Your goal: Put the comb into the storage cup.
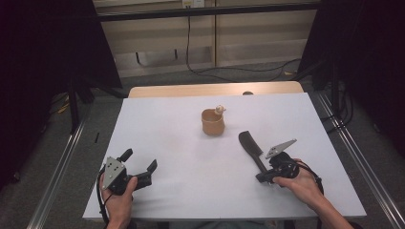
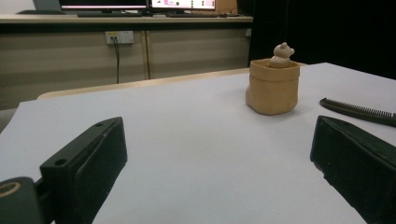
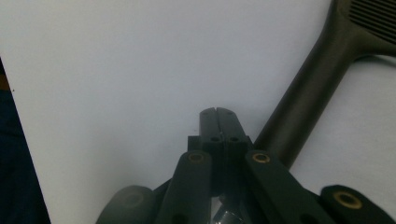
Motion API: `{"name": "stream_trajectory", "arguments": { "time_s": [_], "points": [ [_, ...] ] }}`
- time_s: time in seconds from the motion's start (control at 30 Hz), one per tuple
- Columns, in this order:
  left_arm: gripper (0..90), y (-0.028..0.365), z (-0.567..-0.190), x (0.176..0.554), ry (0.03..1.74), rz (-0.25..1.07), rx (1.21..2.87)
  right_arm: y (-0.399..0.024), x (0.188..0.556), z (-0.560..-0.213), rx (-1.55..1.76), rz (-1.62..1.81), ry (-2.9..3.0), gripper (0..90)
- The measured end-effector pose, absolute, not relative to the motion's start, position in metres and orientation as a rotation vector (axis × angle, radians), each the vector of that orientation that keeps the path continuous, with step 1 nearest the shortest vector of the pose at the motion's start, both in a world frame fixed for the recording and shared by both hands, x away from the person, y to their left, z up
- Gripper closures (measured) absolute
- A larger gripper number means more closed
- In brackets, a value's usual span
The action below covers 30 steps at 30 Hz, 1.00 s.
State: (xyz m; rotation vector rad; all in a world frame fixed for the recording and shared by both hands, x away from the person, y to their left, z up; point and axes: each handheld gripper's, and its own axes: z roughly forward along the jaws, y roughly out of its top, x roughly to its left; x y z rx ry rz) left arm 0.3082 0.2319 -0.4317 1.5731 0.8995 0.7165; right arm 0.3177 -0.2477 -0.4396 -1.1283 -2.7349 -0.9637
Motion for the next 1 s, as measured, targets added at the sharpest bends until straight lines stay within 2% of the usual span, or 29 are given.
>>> {"name": "stream_trajectory", "arguments": {
  "time_s": [1.0],
  "points": [
    [3.9, 0.233, -0.433, 0.31, 0.911, 0.703, 1.567, -0.261, 0.319, -0.436, -1.177, -0.901, -2.769, 90.0]
  ]
}}
